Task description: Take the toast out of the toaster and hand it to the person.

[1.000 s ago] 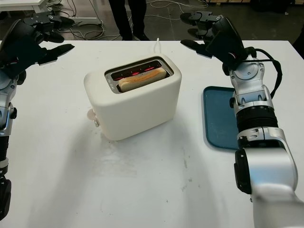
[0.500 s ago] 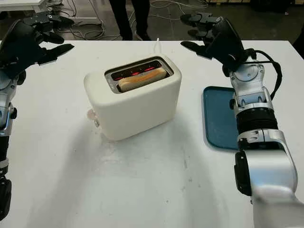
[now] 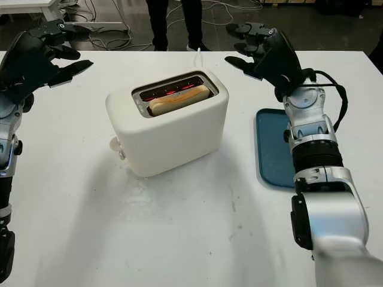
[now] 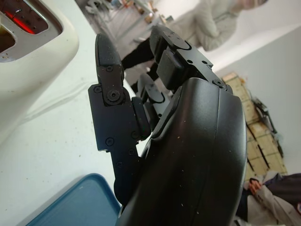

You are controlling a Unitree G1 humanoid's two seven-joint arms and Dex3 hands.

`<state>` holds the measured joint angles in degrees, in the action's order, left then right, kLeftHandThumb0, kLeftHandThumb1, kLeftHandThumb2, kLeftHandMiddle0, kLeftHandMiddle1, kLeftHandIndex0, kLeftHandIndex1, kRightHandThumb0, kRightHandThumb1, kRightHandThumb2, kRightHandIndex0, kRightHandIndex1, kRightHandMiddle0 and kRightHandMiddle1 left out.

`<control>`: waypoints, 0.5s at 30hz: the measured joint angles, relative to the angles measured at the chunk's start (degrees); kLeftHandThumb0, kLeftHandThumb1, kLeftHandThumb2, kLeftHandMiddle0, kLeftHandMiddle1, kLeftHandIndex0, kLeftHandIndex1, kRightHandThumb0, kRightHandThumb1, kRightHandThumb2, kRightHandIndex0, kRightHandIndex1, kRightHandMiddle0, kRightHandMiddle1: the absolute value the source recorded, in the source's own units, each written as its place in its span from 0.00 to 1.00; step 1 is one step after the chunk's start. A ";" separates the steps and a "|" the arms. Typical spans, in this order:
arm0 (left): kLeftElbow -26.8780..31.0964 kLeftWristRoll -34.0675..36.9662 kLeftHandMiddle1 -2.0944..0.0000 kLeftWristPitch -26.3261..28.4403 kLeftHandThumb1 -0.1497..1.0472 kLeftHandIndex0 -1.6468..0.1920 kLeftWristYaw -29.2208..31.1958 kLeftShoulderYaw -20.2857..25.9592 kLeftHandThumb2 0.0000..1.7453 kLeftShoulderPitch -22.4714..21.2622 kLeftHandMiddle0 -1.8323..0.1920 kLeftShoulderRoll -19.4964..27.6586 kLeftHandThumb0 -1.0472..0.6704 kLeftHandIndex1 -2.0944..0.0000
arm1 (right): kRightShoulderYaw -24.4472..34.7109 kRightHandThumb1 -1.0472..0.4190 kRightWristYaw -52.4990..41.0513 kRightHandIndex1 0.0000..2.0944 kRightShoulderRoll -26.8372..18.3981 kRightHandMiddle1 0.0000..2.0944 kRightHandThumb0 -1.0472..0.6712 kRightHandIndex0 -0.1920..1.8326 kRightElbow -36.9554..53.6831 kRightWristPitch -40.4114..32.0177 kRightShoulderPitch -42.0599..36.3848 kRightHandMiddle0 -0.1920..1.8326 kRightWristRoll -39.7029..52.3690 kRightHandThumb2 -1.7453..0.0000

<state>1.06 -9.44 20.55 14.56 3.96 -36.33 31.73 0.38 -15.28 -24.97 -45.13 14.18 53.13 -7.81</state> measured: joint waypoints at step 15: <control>3.60 -0.08 0.55 0.32 0.89 0.67 -0.69 0.62 0.12 2.05 0.80 -0.32 0.34 0.81 | 0.47 0.09 -0.80 0.00 0.54 0.00 0.34 0.36 3.75 -0.63 -2.90 0.34 1.34 0.91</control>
<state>4.66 -9.53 20.87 13.87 4.58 -34.28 31.41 0.85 -16.08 -24.43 -41.38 13.55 50.23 -6.46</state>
